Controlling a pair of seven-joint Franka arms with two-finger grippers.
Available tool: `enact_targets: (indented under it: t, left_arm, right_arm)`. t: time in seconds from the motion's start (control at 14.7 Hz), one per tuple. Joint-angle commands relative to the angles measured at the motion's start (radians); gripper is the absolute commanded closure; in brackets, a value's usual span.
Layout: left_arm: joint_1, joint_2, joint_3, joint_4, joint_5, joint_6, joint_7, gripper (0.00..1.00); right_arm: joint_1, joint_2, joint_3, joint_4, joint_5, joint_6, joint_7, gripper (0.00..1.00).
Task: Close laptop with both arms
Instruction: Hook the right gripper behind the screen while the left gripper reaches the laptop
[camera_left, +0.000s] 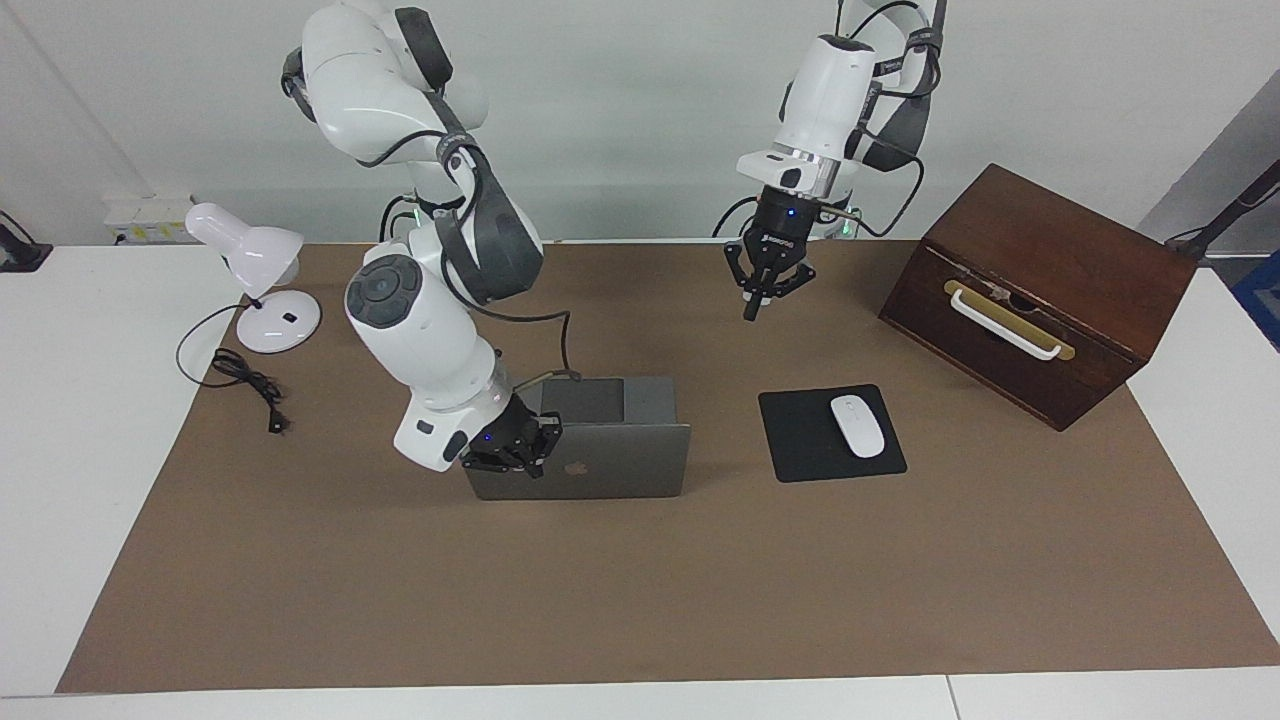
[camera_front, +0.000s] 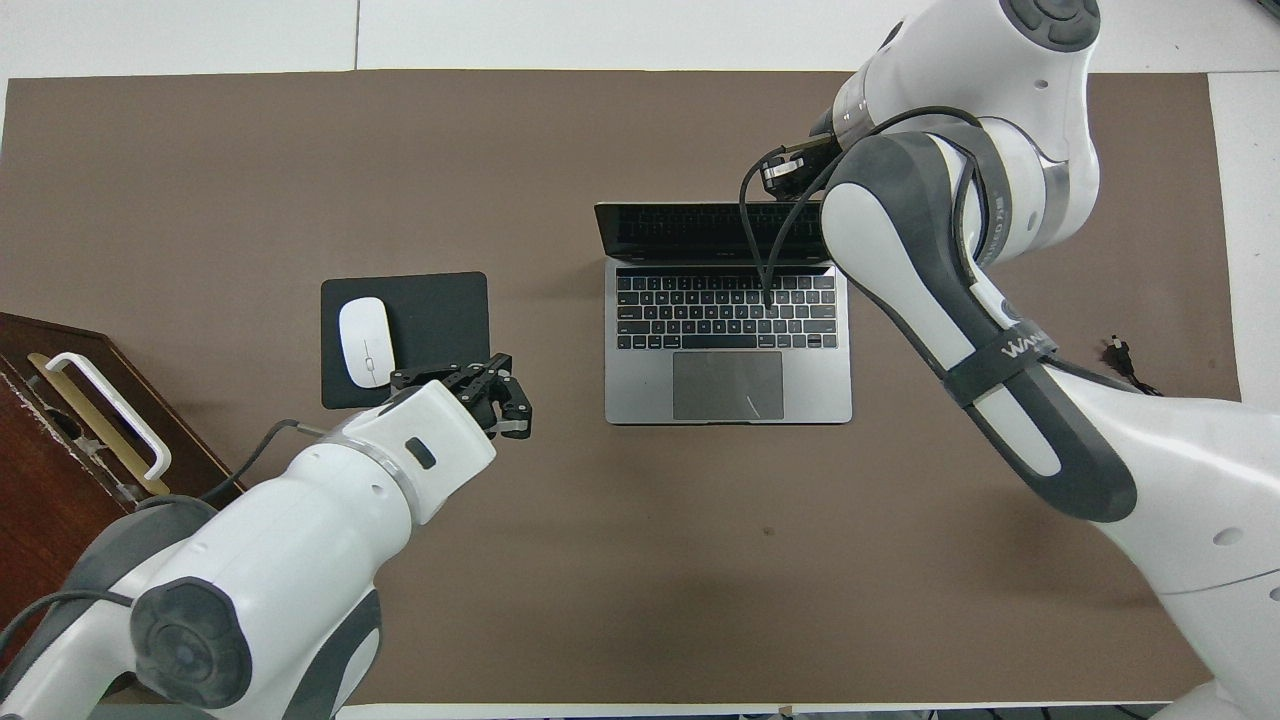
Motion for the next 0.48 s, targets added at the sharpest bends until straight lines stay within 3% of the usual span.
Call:
enact_targets:
  t: [0.0,0.41]
  left_arm:
    - [-0.062,0.072,0.015,-0.008,-0.007,0.111,-0.015,1.00]
    - [-0.136,0.227,0.016,-0.023,-0.007,0.315,-0.010,1.00]
  right_arm:
    - [-0.013,-0.040,0.009,-0.055,0.015,-0.003,0.016,1.00]
    - [-0.013,-0.057,0.009,-0.086,0.014,-0.005,0.016,1.00]
